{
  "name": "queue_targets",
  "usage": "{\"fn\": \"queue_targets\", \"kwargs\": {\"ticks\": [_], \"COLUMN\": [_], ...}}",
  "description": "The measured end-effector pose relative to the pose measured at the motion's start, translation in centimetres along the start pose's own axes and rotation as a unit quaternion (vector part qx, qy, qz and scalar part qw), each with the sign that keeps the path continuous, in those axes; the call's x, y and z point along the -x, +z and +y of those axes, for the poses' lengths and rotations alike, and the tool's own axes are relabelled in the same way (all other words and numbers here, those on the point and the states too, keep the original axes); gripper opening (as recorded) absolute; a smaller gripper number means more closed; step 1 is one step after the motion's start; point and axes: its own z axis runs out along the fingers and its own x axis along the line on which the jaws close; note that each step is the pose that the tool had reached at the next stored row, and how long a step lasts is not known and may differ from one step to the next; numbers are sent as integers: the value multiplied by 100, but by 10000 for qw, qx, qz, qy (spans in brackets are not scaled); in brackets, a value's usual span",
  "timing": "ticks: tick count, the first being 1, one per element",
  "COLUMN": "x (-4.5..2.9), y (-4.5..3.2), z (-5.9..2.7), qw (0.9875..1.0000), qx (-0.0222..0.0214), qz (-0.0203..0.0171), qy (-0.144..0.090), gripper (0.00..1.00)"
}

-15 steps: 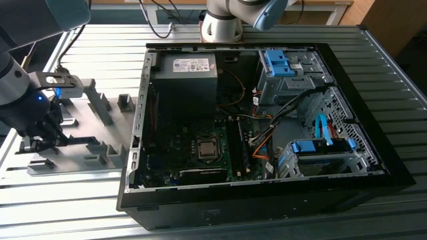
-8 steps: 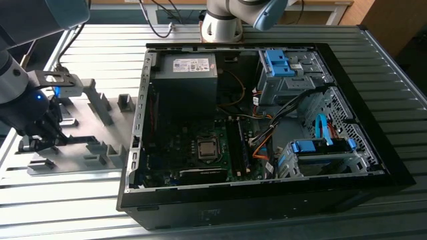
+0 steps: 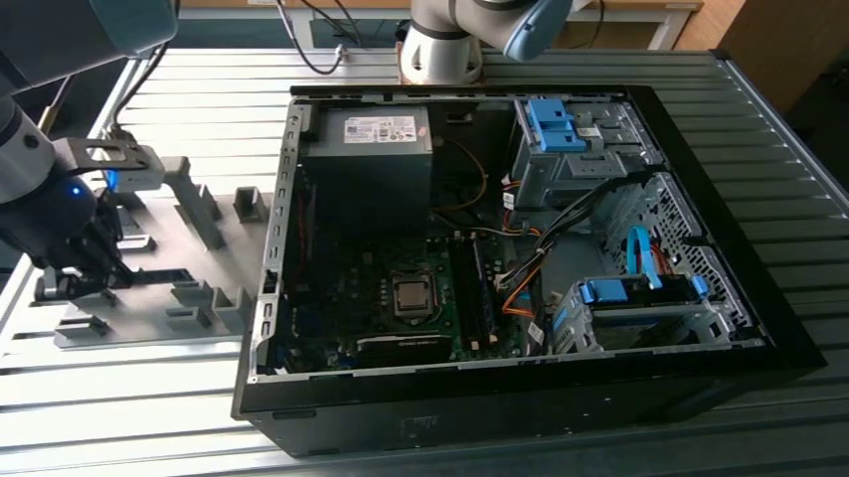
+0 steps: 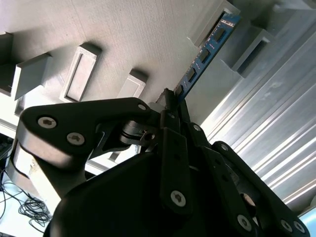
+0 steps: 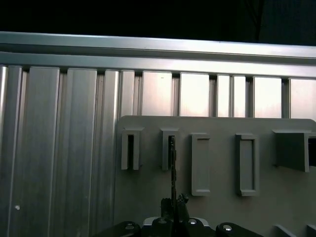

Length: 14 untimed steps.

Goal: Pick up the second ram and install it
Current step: 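Pick up the second ram and move it above second insertion slot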

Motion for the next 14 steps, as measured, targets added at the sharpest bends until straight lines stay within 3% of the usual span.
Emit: {"fn": "queue_targets", "kwargs": {"ticks": [14], "x": [9], "y": [-32], "z": [1], "qw": [10000], "qx": [0], "qz": [0], "qy": [0], "gripper": [14]}}
